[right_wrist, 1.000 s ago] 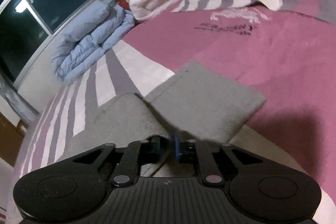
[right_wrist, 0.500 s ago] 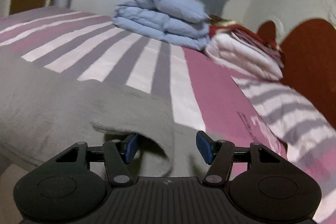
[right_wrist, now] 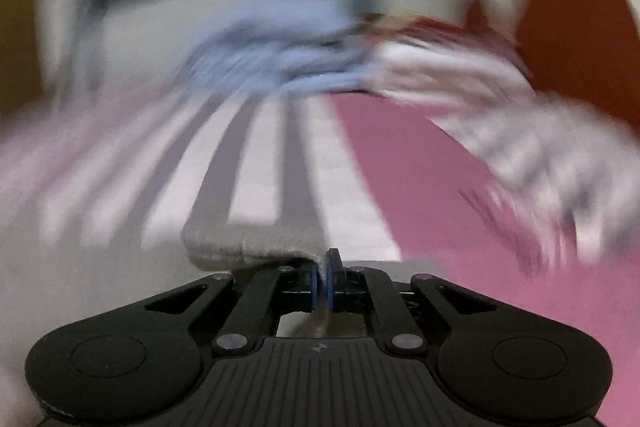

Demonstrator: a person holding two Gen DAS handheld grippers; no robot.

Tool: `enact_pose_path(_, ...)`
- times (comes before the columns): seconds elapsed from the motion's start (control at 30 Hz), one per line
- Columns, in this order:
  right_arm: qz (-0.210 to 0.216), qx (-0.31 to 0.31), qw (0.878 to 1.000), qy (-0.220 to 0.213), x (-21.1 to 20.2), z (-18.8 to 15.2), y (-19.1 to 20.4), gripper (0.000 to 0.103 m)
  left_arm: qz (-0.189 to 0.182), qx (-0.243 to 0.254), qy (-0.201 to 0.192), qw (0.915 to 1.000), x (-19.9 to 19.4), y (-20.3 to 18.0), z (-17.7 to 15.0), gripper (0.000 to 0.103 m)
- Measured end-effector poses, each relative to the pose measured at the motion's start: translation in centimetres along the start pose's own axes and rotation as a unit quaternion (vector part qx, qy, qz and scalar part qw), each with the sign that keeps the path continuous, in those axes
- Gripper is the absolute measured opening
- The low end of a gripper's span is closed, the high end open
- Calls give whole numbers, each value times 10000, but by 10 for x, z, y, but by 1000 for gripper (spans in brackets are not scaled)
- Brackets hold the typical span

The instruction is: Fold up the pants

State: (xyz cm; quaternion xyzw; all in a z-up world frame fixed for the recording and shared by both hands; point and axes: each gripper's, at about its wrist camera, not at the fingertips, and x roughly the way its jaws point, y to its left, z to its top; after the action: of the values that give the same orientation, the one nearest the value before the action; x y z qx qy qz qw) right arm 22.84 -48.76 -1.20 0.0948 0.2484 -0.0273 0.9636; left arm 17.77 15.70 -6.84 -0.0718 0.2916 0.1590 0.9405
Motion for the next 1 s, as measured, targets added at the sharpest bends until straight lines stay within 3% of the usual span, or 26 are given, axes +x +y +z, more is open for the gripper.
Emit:
enact_pose_path(0.03, 58, 858, 9963, -90, -8, 1, -22, 5, -3, 0, 0, 10000, 0, 0, 0, 91)
enact_pose_path(0.1, 374, 2818, 9587, -19, -17, -17, -72, 5, -9, 11, 4, 10000, 0, 0, 0, 91)
enact_pose_path(0.13, 384, 3187, 9470, 88, -15, -28, -83, 5, -13, 11, 6, 10000, 0, -1, 0, 91)
enact_pose_path(0.27, 222, 3415, 9380, 560, 0, -59, -98, 5, -23, 19, 12, 10000, -1, 0, 0, 92)
enact_pose_path(0.43, 276, 3864, 9206, 500, 5, -65, -118, 7, -27, 29, 22, 10000, -1, -1, 0, 92)
enact_pose_path(0.5, 184, 4054, 9132, 381, 0, -65, -127, 15, -25, 33, 26, 10000, -1, -1, 0, 92)
enact_pose_path(0.57, 125, 4180, 9079, 288, -4, -65, -137, 15, -24, 34, 26, 10000, -1, -1, 0, 92)
enact_pose_path(0.77, 141, 3866, 9217, 304, -8, -57, -141, 13, -19, 47, 32, 10000, 0, -2, 1, 92)
enact_pose_path(0.93, 33, 3977, 9168, 369, -2, -64, -149, 13, -11, 58, 30, 10000, 0, -2, 0, 92)
enact_pose_path(0.97, 18, 4035, 9145, 281, -7, -64, -151, 15, -12, 58, 33, 10000, 1, -2, 1, 92)
enact_pose_path(1.0, -34, 4126, 9107, 188, -13, -64, -154, 26, -17, 55, 33, 10000, 1, -2, 1, 92)
